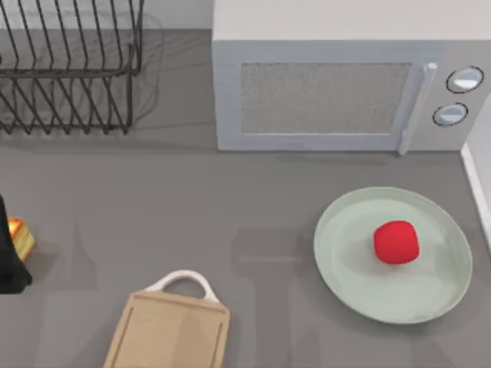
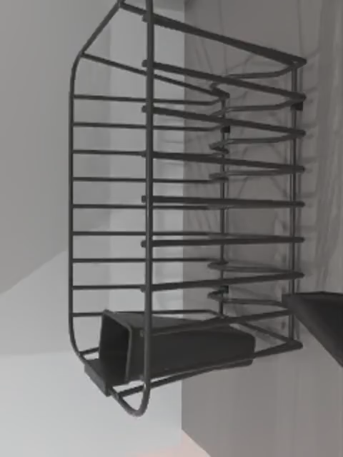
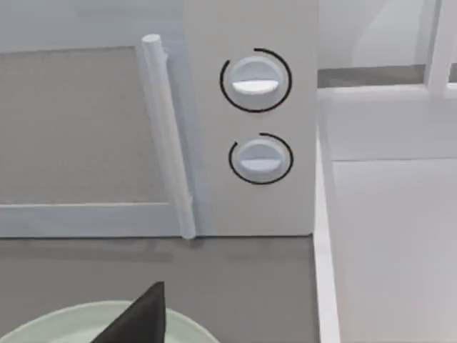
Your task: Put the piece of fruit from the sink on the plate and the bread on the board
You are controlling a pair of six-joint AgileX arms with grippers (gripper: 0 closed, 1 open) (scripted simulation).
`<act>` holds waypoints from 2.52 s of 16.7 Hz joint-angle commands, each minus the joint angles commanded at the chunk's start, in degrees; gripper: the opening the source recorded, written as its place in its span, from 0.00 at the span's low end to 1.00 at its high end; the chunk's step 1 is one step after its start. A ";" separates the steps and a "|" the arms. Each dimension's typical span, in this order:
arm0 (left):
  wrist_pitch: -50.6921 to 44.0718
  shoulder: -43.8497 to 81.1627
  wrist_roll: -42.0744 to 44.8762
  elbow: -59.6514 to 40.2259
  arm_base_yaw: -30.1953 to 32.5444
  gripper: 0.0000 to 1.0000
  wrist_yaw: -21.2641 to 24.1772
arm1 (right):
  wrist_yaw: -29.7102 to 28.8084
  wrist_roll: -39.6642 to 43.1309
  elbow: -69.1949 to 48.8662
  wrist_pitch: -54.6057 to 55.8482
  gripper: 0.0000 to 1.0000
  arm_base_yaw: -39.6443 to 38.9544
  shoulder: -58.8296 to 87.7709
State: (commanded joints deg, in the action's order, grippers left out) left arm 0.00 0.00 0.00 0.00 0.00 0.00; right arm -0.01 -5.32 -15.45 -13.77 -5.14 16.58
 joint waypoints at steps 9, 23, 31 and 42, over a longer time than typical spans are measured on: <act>0.00 0.00 0.00 0.00 0.00 1.00 0.00 | 0.01 5.32 15.45 13.77 1.00 5.14 -16.58; -22.33 36.89 8.83 -26.73 -1.93 1.00 0.03 | 0.01 5.32 15.45 13.77 1.00 5.14 -16.58; -46.16 80.84 18.22 -55.27 -4.07 1.00 0.02 | 0.01 5.32 15.45 13.77 1.00 5.14 -16.58; -57.40 101.22 22.61 -68.70 -5.09 1.00 0.01 | 0.01 5.32 15.45 13.77 1.00 5.14 -16.58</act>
State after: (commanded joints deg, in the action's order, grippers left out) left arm -57.40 101.22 22.61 -68.70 -5.09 0.01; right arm 0.00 0.00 0.00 0.00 0.00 0.00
